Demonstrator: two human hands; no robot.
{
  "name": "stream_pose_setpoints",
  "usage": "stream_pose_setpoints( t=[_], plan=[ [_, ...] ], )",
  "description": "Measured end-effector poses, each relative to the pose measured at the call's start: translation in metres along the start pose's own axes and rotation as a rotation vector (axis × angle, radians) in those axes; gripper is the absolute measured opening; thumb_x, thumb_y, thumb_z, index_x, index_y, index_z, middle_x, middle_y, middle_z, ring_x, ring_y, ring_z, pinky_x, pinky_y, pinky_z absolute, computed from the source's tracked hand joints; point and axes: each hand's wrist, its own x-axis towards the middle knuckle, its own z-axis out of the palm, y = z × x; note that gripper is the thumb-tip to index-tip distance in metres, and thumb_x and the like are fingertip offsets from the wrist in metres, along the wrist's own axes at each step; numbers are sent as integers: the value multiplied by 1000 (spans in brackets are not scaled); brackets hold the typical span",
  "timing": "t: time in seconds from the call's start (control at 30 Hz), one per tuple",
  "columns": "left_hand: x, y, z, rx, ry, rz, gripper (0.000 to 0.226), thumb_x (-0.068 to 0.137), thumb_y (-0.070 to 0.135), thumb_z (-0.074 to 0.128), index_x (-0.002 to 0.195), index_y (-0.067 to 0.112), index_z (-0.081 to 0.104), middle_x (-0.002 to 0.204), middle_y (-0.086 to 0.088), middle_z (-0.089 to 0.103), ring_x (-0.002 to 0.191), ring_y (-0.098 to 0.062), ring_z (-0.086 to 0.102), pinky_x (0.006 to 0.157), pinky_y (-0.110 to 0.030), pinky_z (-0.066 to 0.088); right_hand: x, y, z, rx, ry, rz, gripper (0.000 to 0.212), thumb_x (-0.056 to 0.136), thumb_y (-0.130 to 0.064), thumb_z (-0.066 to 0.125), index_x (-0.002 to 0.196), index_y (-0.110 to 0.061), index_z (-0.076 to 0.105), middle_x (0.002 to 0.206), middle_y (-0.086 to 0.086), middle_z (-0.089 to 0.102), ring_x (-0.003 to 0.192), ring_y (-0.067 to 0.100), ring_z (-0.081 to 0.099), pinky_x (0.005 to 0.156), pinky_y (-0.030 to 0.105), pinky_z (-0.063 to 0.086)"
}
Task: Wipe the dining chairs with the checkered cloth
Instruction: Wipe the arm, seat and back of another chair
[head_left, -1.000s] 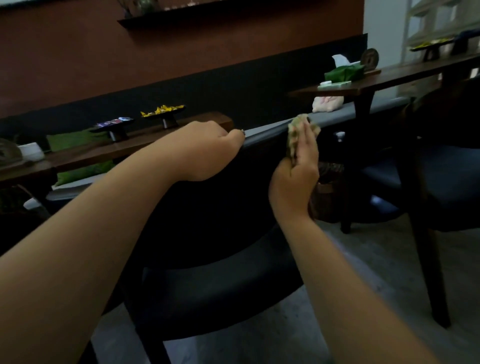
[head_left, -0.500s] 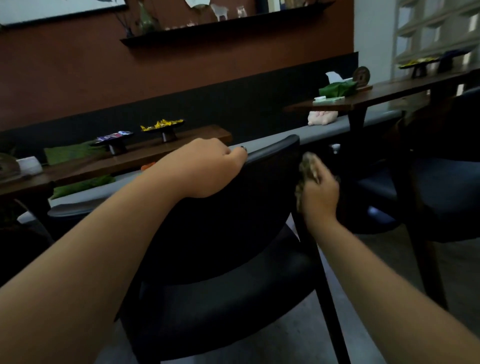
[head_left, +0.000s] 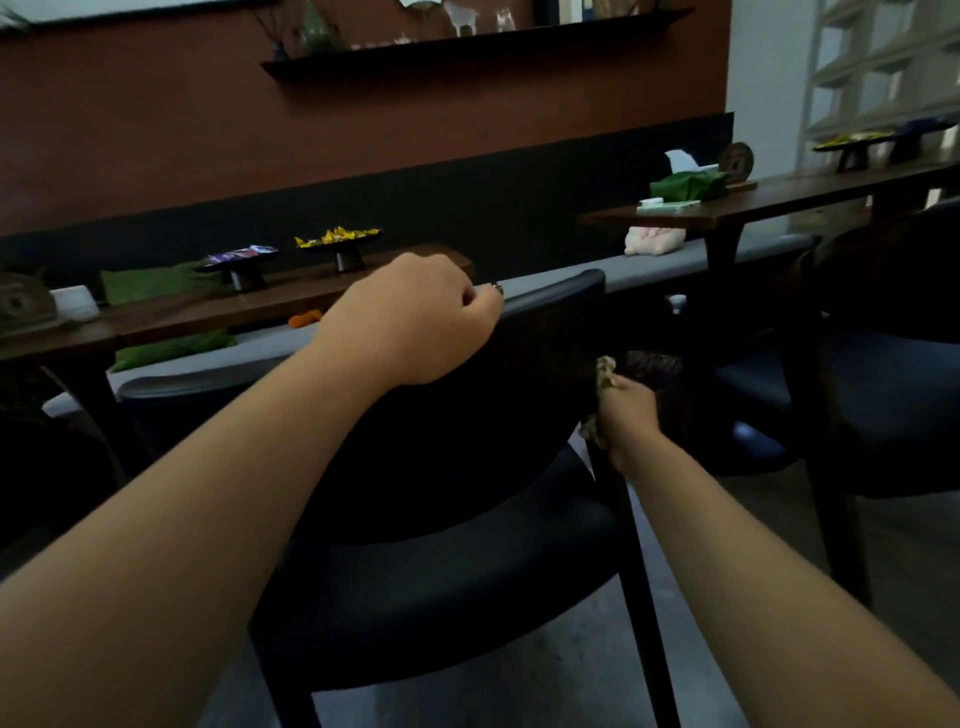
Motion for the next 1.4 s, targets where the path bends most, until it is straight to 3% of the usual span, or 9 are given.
stream_pose_setpoints(
  t=[0.2,0.33,0.5,0.8,0.93,1.0,1.1,1.2,1.4],
  plan=[
    [-28,-3,11,180,460,173,39,97,40,41,67,22,60,48,8,48,39,-6,46,39,-18,30,-57,62,12,138,-25,281,30,95,-37,54,80,-14,67,73,1,69,71,19,63,63,27,50],
    [-58,-15,32,273,624,181,40,99,38,33,87,20,68,68,6,62,57,-16,58,53,-28,41,-115,91,30,35,-200,350,22,94,-20,52,87,-11,71,69,1,71,69,19,66,57,25,47],
    [-88,-44,53,358,584,131,55,93,42,41,145,22,41,135,-1,52,131,-24,43,111,-57,18,-170,116,55,-106,-382,120,21,89,-4,51,94,-17,66,80,11,68,67,18,65,66,33,59],
    [-163,-116,117,103,637,42,67,90,16,50,152,14,25,160,-18,11,149,-32,5,115,-60,16,-189,162,111,-430,-647,-381,40,97,-14,47,135,-24,48,127,0,56,112,18,58,97,41,50],
    [-196,-150,178,-103,572,-146,68,91,13,48,153,12,20,162,-11,7,150,-24,4,117,-57,19,-186,179,147,-630,-717,-727,49,96,-9,49,144,-10,38,150,1,35,141,7,23,118,23,18],
    [-210,-163,212,-353,589,-303,68,94,13,48,154,22,17,162,5,6,149,-10,7,120,-37,19,-180,188,163,-763,-799,-917,47,94,-9,53,139,0,43,146,13,40,141,20,24,116,31,15],
    [-224,-168,257,-854,683,-754,62,99,22,50,149,40,17,150,26,21,140,9,21,104,-9,25,-164,205,179,-910,-920,-802,46,97,-18,49,139,-1,42,147,13,39,144,28,18,117,36,15],
    [-231,-177,300,-1279,589,-1198,55,101,31,45,151,32,22,152,5,35,136,-16,38,105,-31,35,-153,226,188,-1030,-862,-780,55,94,-26,50,144,-7,36,149,6,35,147,24,10,119,38,14],
    [-213,-178,329,-1421,509,-1340,46,102,38,38,147,29,34,143,-2,48,129,-23,46,106,-51,40,-152,233,212,-1166,-988,-1004,51,94,-11,44,144,-9,37,150,11,33,144,28,16,118,40,15]
  ],
)
